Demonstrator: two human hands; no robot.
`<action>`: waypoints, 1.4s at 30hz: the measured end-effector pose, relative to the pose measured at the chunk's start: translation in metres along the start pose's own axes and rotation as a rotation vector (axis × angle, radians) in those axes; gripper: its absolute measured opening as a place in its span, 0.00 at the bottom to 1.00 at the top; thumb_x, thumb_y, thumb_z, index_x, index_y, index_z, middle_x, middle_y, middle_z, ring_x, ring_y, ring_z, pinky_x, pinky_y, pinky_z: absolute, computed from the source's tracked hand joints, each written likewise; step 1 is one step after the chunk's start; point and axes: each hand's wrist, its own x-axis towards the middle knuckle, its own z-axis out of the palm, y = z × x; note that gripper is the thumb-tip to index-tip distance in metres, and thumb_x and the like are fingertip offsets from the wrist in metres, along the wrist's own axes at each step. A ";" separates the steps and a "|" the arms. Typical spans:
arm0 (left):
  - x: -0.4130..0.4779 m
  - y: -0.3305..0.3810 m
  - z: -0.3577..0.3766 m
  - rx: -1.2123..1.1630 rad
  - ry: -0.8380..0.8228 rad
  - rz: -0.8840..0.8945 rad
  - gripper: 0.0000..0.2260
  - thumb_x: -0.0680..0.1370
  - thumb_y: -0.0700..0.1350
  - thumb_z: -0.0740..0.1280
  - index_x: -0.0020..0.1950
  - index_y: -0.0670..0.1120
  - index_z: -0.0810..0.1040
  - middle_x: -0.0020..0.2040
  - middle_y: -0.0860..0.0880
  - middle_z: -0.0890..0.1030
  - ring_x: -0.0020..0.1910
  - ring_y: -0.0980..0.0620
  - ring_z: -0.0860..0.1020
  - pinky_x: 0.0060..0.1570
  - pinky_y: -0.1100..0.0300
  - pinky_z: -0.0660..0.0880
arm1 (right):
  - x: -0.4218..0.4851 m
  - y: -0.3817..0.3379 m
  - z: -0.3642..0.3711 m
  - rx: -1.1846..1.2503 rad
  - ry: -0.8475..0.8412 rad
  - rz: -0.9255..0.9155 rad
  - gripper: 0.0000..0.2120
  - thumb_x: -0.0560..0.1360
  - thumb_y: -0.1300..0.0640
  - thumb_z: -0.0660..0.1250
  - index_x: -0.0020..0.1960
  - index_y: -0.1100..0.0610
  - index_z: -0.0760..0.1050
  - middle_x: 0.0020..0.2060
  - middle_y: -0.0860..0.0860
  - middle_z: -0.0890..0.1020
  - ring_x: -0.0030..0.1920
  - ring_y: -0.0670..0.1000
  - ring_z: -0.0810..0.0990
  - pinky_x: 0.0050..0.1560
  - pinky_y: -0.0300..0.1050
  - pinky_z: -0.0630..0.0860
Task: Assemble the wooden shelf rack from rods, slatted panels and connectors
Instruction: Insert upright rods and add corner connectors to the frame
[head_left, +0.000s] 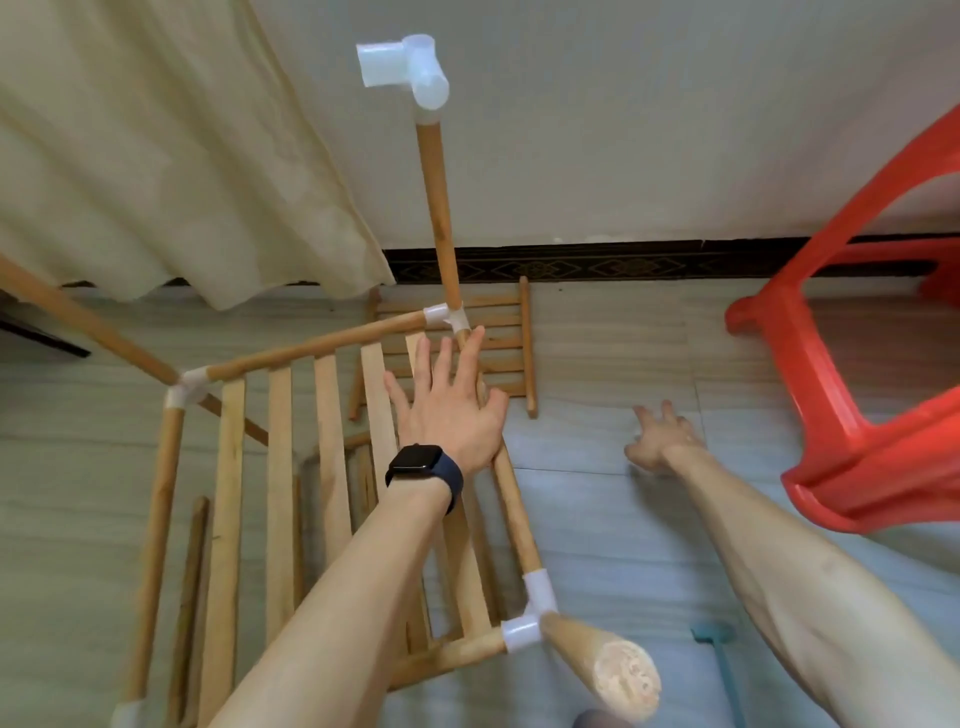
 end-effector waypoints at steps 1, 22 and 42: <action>0.001 0.001 0.000 -0.001 -0.003 -0.003 0.31 0.81 0.57 0.53 0.80 0.65 0.40 0.83 0.53 0.45 0.80 0.51 0.36 0.74 0.36 0.33 | 0.001 0.000 0.006 0.019 -0.004 0.006 0.36 0.78 0.49 0.63 0.81 0.48 0.49 0.81 0.54 0.46 0.79 0.60 0.53 0.76 0.54 0.61; -0.041 -0.061 -0.065 -0.084 -0.110 -0.083 0.25 0.83 0.62 0.52 0.80 0.60 0.56 0.82 0.48 0.54 0.80 0.44 0.54 0.76 0.37 0.53 | -0.253 -0.060 -0.041 1.356 -0.027 -0.478 0.09 0.84 0.52 0.59 0.57 0.53 0.77 0.48 0.60 0.86 0.37 0.51 0.78 0.37 0.43 0.71; -0.222 0.033 -0.214 -0.971 0.119 0.394 0.10 0.79 0.50 0.69 0.60 0.50 0.82 0.50 0.51 0.86 0.47 0.53 0.84 0.43 0.63 0.79 | -0.461 -0.104 -0.145 1.145 0.200 -0.817 0.12 0.84 0.52 0.58 0.62 0.49 0.78 0.49 0.49 0.86 0.41 0.45 0.84 0.36 0.34 0.76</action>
